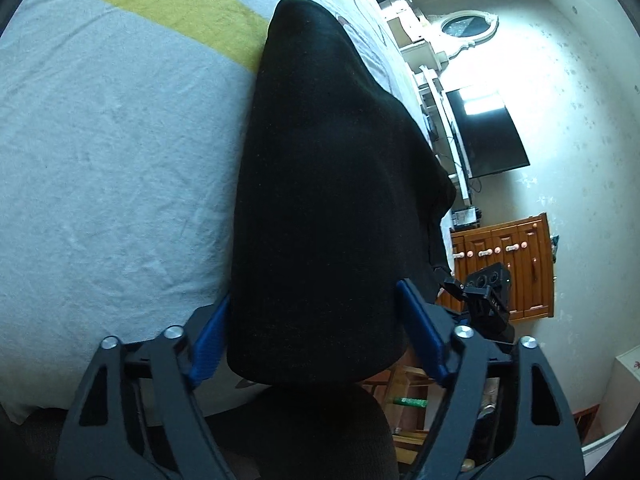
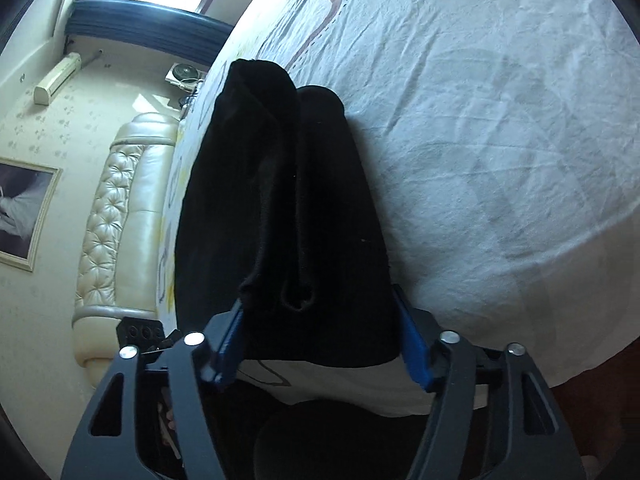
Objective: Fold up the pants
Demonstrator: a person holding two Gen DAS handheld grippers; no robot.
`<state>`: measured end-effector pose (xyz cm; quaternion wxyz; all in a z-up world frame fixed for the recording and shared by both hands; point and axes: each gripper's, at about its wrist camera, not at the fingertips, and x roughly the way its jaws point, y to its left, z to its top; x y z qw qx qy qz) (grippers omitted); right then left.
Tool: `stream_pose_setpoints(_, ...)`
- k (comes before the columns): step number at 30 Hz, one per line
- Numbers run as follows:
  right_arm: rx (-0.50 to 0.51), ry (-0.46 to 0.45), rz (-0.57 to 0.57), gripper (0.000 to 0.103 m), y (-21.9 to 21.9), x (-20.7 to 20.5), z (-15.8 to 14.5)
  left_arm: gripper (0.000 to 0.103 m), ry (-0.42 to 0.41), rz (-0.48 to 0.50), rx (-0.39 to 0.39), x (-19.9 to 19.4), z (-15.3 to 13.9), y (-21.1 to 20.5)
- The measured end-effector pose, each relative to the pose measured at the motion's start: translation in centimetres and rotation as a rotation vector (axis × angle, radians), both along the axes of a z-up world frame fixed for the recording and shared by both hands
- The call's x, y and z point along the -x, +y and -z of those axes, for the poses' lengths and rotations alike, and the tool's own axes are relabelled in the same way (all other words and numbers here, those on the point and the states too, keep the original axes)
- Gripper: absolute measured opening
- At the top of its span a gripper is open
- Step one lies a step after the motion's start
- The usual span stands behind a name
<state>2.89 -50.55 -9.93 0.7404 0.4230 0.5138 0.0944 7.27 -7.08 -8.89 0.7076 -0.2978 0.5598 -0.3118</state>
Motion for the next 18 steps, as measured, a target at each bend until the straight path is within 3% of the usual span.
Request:
stream_pose_setpoints(6,-0.048,-0.04,0.008,0.039,-0.4,0.7,-0.5,0.046,-0.047,-0.021,-0.059,0.2,-0.6,0.2)
stream_pose_setpoints(8,-0.013,-0.057,-0.02,0.037,0.0,0.4,-1.6,0.045,-0.055,-0.031,-0.081,0.4,-0.9,0.1)
stream_pose_setpoints(11,-0.015,-0.043,-0.037,0.036,-0.8,0.4,0.4,0.046,-0.059,-0.026,-0.087,0.5,-0.3,0.0)
stream_pose_setpoints(13,-0.098,-0.068,-0.037,0.041,-1.8,0.9,1.6,0.051,-0.089,-0.007,-0.08,0.6,-0.5,0.2)
stream_pose_setpoints(15,-0.159,-0.071,-0.042,0.056,-2.8,1.4,1.9,0.062,-0.078,0.002,-0.053,0.7,-0.6,1.1)
stream_pose_setpoints(18,-0.127,-0.092,-0.022,0.077,-3.9,2.1,0.6,0.076,-0.078,-0.018,-0.039,0.5,-1.4,3.8)
